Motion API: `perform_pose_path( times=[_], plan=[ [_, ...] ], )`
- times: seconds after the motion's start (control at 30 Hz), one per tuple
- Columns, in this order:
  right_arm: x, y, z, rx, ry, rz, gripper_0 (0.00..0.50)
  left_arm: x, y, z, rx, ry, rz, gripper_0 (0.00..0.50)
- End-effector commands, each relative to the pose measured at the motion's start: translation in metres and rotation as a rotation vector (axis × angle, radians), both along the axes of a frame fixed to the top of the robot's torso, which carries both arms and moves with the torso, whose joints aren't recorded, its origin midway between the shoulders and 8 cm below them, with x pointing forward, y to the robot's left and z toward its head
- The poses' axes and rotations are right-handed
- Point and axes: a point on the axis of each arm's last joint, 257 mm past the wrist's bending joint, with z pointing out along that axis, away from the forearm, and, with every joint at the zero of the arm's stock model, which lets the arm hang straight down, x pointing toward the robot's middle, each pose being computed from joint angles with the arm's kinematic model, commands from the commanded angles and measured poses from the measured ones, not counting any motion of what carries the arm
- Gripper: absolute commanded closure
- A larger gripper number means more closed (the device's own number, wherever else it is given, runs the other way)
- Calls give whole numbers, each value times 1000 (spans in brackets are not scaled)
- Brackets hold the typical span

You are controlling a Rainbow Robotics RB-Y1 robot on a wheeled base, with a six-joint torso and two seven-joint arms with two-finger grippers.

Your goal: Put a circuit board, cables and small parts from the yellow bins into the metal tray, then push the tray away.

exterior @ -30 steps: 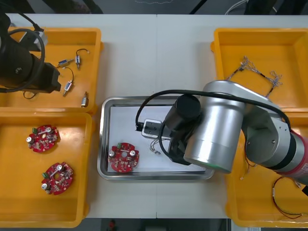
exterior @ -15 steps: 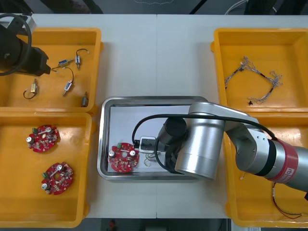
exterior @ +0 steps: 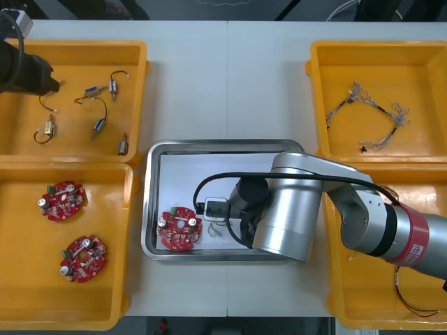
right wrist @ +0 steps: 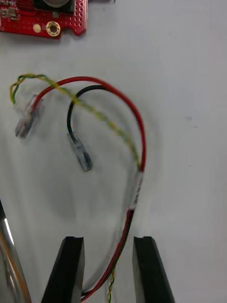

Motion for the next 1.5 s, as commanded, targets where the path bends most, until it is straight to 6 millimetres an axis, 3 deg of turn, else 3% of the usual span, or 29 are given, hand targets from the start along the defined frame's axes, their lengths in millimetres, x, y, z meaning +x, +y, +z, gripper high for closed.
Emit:
perform_pose_path(
  times=[0.03,0.37,0.63,0.87,1.0,1.23,1.5],
  plan=[
    [8,11,16,-7,-44,52,0,22,27,52,140,-113,-115,0],
    [17,0,51,17,-41,-23,0,52,52,40,195,-170,-157,0],
    [15,-37,99,-27,-52,-146,0,73,53,24,172,-228,-203,0],
    [29,-36,148,123,-112,-202,0,85,68,6,247,-247,-218,0],
    [36,-45,164,209,-121,-293,0,88,74,1,277,-259,-225,0],
    [46,-89,183,345,-139,-520,0,96,69,-4,286,-285,-222,0],
    [58,-156,198,441,-180,-778,0,104,62,-16,269,-321,-208,0]
  ],
)
